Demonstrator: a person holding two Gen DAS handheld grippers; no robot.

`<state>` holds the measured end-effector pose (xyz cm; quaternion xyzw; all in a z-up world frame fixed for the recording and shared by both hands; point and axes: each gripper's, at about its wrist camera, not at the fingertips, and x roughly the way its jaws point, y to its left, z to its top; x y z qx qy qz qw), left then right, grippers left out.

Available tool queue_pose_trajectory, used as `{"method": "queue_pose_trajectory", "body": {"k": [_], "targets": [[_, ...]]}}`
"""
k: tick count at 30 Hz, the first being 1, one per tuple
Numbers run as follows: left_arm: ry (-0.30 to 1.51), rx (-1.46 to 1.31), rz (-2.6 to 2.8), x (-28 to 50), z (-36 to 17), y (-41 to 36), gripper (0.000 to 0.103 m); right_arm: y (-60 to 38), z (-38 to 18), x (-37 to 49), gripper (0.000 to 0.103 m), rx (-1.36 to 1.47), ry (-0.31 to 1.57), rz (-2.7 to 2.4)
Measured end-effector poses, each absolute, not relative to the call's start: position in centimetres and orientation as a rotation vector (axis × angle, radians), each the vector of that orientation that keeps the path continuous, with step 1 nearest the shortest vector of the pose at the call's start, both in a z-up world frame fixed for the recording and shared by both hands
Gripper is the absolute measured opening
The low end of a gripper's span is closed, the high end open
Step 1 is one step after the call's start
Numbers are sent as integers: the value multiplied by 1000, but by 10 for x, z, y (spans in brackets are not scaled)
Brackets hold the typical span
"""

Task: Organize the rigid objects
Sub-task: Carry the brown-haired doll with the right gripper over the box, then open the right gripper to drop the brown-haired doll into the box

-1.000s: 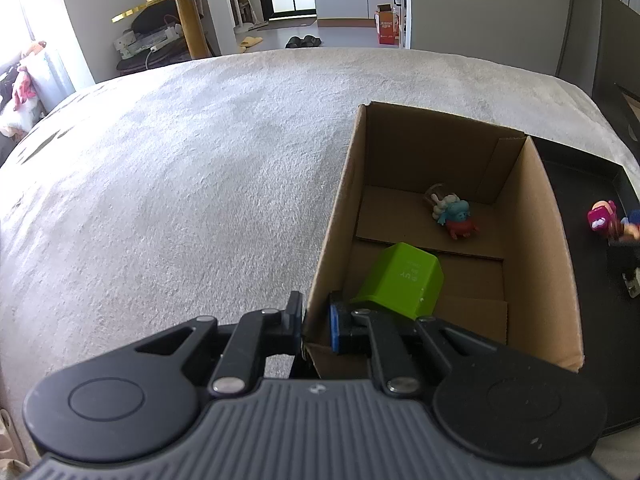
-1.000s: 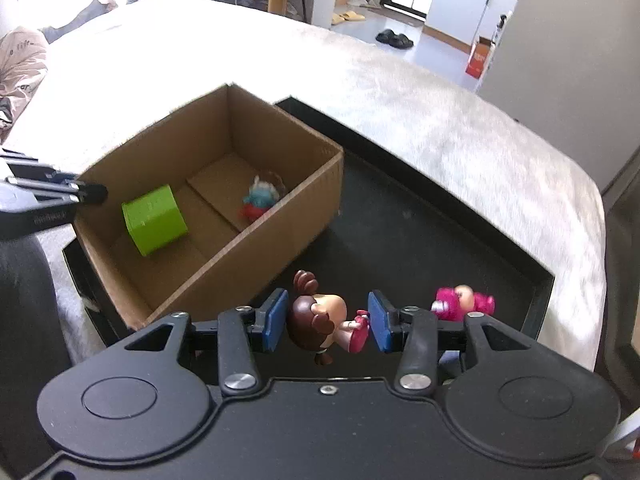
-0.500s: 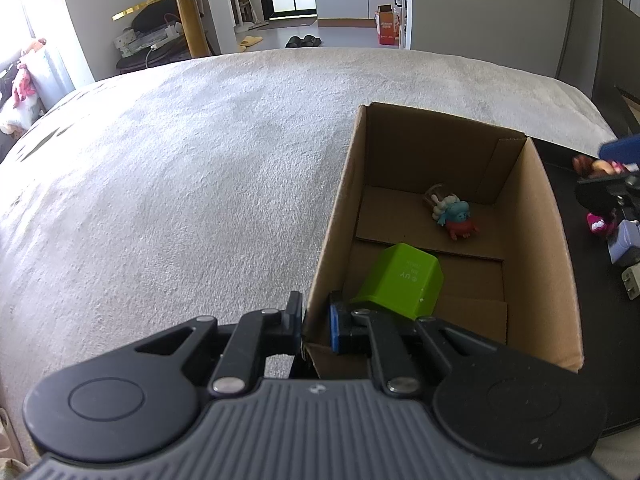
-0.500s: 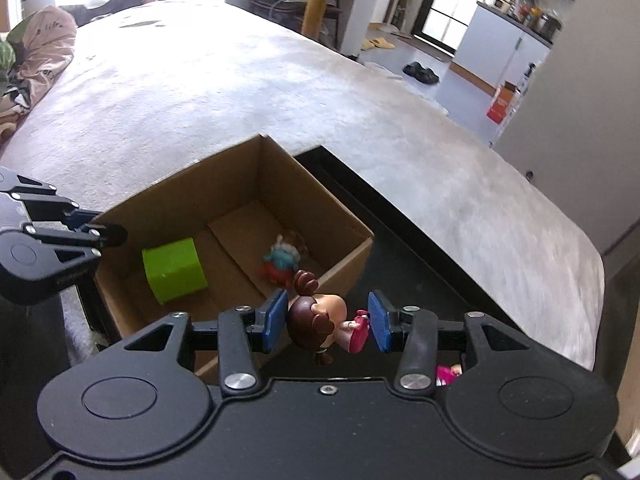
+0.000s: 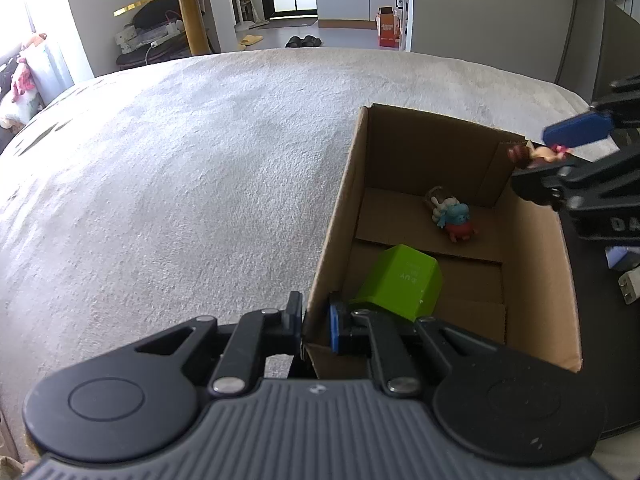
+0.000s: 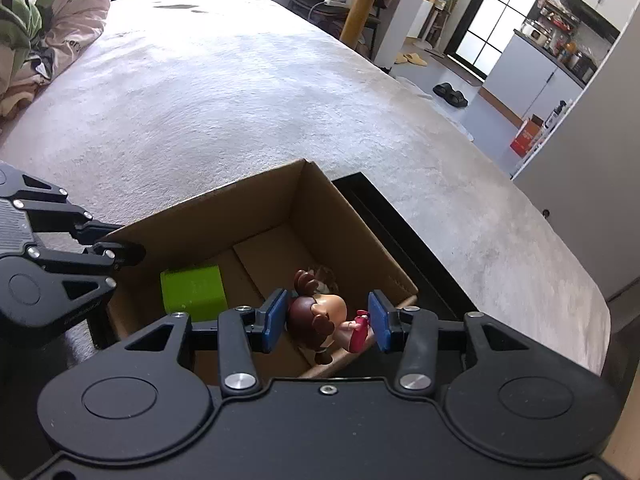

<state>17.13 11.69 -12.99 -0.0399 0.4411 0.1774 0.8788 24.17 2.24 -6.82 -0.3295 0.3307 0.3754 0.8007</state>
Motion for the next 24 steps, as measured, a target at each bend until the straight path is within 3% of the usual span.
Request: {"method": "queue_pose_trajectory", "body": {"k": [10, 24], "targets": [[916, -93, 368, 170, -131, 118, 12, 42, -78, 250, 44, -781, 662, 780], [915, -101, 362, 169, -130, 120, 12, 35, -76, 245, 60, -781, 642, 743]]}}
